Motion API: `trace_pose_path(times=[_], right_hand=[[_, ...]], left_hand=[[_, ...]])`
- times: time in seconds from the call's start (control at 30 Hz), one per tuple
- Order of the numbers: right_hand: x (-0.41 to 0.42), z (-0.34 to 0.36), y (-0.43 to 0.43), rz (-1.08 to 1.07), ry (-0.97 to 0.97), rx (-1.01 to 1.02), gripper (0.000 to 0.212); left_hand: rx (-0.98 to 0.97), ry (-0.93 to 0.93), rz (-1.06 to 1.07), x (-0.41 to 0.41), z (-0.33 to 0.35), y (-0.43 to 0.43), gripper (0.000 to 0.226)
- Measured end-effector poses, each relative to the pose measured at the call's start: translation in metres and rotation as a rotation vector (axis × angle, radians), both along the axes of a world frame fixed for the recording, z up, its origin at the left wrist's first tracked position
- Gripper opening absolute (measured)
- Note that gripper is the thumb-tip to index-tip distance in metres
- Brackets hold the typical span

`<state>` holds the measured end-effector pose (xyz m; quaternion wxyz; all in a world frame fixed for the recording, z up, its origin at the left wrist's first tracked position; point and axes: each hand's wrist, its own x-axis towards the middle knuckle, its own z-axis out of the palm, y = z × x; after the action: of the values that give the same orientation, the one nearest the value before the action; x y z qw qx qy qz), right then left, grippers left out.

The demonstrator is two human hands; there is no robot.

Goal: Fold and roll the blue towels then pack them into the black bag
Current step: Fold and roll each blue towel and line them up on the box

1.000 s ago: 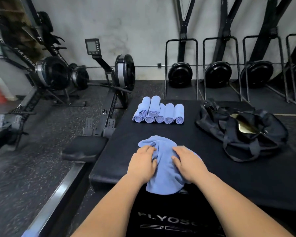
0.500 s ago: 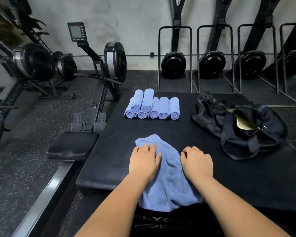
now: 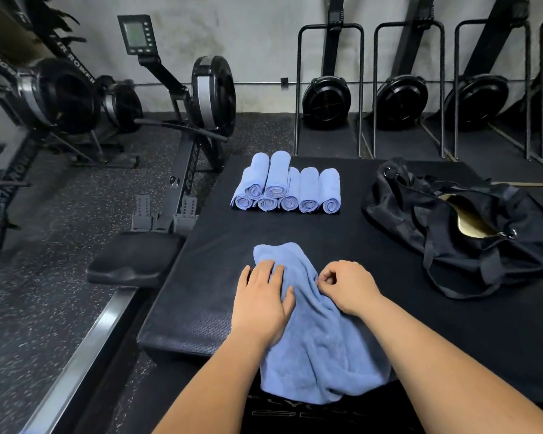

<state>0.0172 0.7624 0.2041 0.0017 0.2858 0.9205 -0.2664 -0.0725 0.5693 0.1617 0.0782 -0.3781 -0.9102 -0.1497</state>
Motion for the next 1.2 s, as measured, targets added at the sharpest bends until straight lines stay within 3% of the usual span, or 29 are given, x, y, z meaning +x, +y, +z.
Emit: trace_pose_path(times=[0.1, 0.27, 0.33, 0.43, 0.47, 0.6, 0.67, 0.8, 0.9, 0.97, 1.07, 1.13, 1.2], right_hand=[[-0.008, 0.006, 0.007, -0.002, 0.022, 0.06, 0.013], [-0.012, 0.025, 0.023, -0.218, 0.538, 0.534, 0.011], [-0.009, 0.02, 0.025, -0.039, 0.482, 0.616, 0.01], [0.003, -0.01, 0.021, 0.209, 0.151, 0.509, 0.022], [0.007, -0.018, 0.021, 0.199, 0.114, 0.439, 0.025], [0.015, -0.022, 0.019, 0.048, 0.274, 0.261, 0.013], [0.014, -0.021, 0.02, -0.061, 0.289, 0.224, 0.02], [0.009, -0.016, 0.027, -0.186, 0.14, 0.159, 0.029], [0.002, -0.013, 0.025, -0.138, 0.08, 0.119, 0.017], [0.0, -0.008, 0.024, -0.231, 0.206, 0.125, 0.014], [0.005, 0.0, 0.033, -0.523, 0.455, 0.296, 0.008], [0.011, -0.004, 0.041, -0.491, 0.3, 0.372, 0.012], [0.017, -0.012, 0.046, -0.389, 0.107, 0.316, 0.019]], left_hand=[[0.003, -0.021, 0.014, -0.001, -0.001, -0.001, 0.058], [-0.027, -0.022, 0.024, -0.003, -0.004, -0.001, 0.059], [-0.057, -0.037, 0.028, -0.003, -0.003, -0.001, 0.062], [-0.086, -0.05, 0.067, -0.001, 0.0, -0.002, 0.068], [-0.088, -0.053, 0.089, 0.0, 0.0, -0.001, 0.07], [-0.019, -0.063, 0.142, 0.0, -0.001, -0.002, 0.07], [0.046, -0.039, 0.071, 0.0, -0.002, -0.003, 0.064], [0.07, -0.044, -0.087, -0.001, 0.0, -0.003, 0.056], [0.013, -0.066, -0.084, -0.001, -0.002, -0.003, 0.057], [-0.011, -0.073, -0.051, -0.002, -0.003, -0.002, 0.058], [-0.011, -0.055, -0.001, -0.002, -0.003, 0.0, 0.06], [-0.032, -0.049, 0.022, -0.002, -0.004, 0.001, 0.063], [-0.05, -0.052, 0.037, -0.001, -0.004, 0.0, 0.065]])
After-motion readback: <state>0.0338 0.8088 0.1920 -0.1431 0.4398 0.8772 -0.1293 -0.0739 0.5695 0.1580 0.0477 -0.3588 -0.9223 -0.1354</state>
